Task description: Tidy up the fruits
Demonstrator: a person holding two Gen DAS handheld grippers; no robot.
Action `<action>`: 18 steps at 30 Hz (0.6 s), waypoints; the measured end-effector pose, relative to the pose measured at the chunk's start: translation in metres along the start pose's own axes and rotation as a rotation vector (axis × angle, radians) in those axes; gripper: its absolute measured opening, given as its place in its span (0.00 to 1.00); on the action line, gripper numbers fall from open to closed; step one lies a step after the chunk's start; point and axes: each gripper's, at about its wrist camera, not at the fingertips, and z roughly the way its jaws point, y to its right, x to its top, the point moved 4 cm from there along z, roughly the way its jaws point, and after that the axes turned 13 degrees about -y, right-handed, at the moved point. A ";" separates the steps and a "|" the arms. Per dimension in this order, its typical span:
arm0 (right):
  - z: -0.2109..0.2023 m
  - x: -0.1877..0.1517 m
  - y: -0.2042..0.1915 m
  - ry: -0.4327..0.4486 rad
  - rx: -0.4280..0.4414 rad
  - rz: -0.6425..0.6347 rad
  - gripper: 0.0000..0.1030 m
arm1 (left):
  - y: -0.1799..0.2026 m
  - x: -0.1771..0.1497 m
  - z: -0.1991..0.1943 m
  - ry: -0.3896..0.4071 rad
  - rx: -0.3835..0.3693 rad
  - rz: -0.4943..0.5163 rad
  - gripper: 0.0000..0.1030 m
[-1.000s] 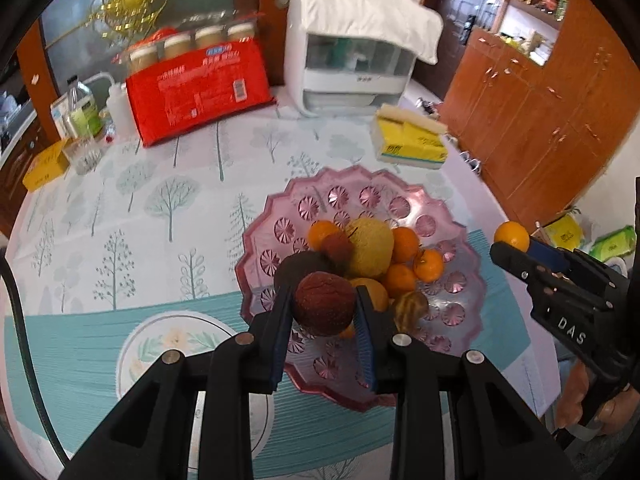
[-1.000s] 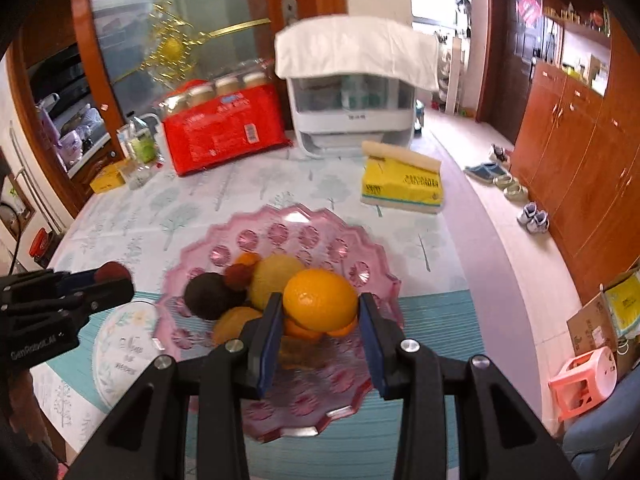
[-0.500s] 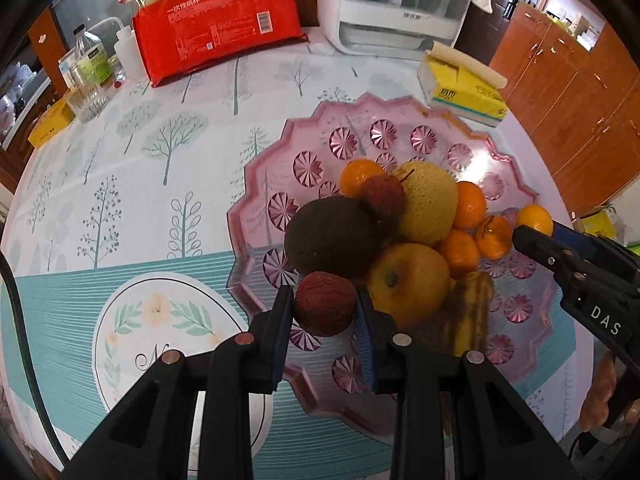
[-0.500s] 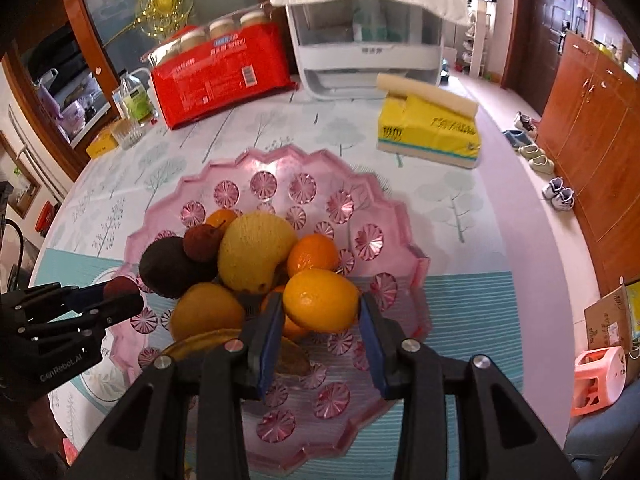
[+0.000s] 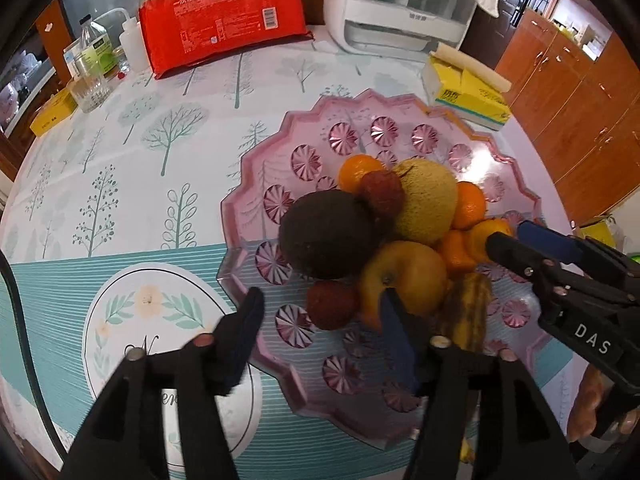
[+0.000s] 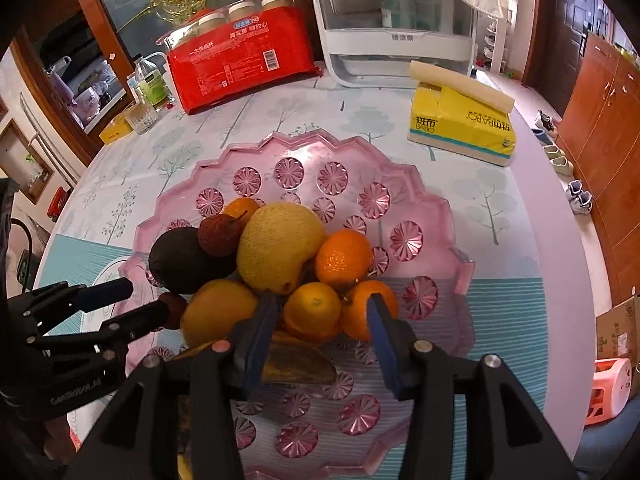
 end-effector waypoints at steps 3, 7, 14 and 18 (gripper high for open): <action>-0.005 -0.002 0.001 0.007 0.016 0.011 0.46 | -0.001 -0.004 -0.011 0.049 0.026 -0.013 0.87; -0.017 -0.004 -0.001 0.034 0.036 0.019 0.46 | -0.003 -0.008 -0.021 0.052 0.004 -0.022 0.88; -0.029 -0.014 -0.014 0.046 0.038 -0.002 0.46 | -0.010 -0.019 -0.037 0.063 0.013 -0.043 0.90; -0.036 -0.018 -0.021 0.057 0.033 -0.007 0.46 | -0.016 -0.026 -0.047 0.082 0.029 -0.043 0.90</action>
